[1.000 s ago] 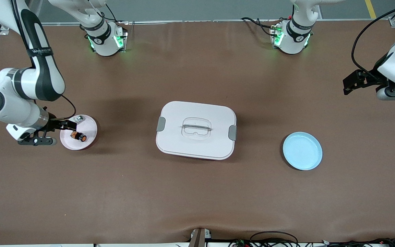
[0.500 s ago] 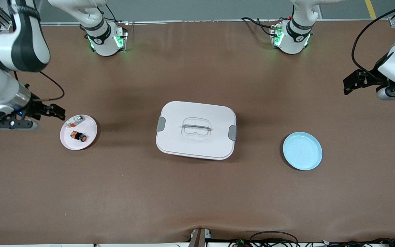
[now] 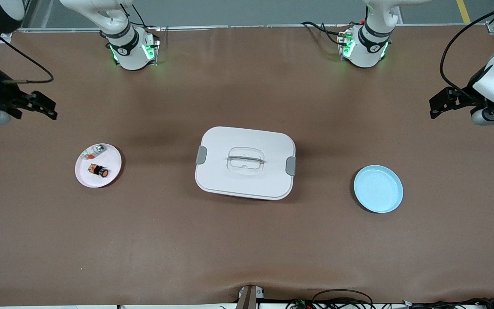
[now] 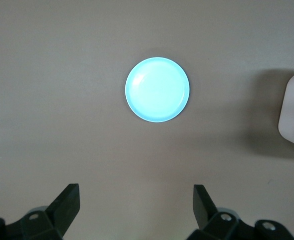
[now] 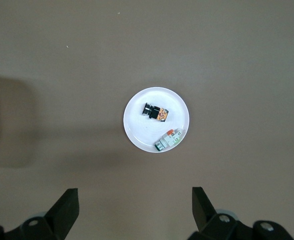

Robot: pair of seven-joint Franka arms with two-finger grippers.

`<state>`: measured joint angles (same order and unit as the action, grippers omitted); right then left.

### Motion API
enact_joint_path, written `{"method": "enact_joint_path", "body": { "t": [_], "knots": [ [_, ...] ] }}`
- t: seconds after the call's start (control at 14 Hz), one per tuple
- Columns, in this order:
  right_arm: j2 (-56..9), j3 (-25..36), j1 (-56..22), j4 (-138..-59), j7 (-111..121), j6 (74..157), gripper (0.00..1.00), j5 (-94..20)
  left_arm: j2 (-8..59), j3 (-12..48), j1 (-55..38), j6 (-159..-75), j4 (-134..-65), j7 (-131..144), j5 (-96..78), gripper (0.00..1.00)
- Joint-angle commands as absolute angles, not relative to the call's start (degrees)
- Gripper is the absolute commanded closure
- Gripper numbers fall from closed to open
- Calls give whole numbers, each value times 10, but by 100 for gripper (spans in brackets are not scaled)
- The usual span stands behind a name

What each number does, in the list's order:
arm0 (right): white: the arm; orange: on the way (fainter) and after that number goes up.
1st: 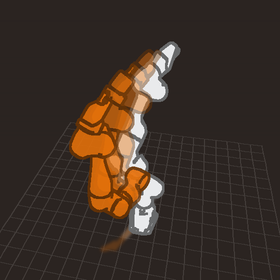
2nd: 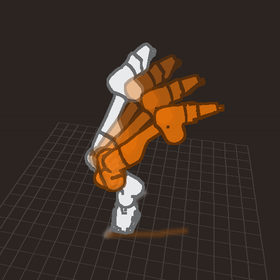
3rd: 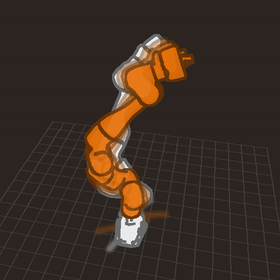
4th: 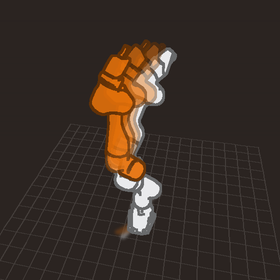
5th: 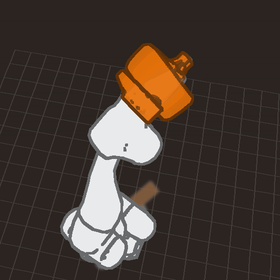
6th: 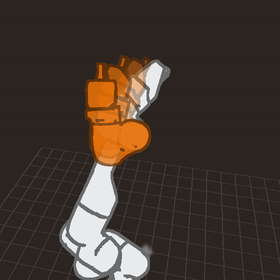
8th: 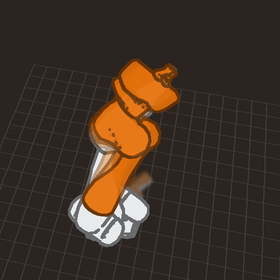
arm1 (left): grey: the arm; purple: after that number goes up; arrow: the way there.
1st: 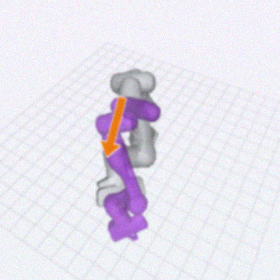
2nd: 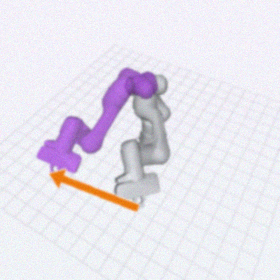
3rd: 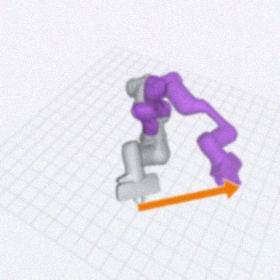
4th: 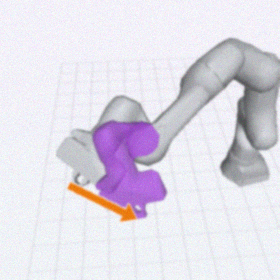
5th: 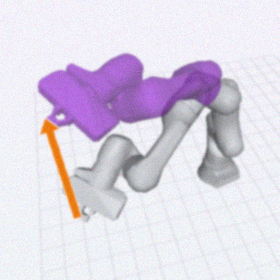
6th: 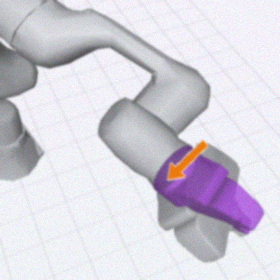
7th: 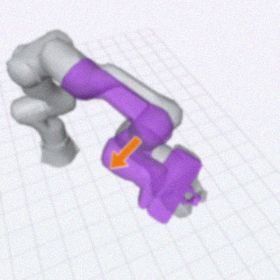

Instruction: Transfer orange switch to right arm and place

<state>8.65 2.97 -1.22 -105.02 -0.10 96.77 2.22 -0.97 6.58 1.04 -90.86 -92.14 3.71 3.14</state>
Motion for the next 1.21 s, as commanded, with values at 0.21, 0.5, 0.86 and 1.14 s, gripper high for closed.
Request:
{"method": "enact_joint_path", "body": {
  "t": [0.21, 0.5, 0.86, 1.14],
  "knots": [
    [75, 32, -11, -980, -3, 911, 0, 13, -7, 66, 11, -906, -918, 27, 24, 0],
    [60, 33, -11, -934, -2, 910, 0, 13, -7, 66, 12, -906, -917, 27, 25, 0],
    [42, 32, -11, -898, 7, 875, 0, 11, -7, 66, 10, -906, -914, 28, 24, 0],
    [39, 34, -9, -896, 6, 865, 0, -5, -7, 67, 8, -906, -914, 28, 20, 0]
  ]
}}
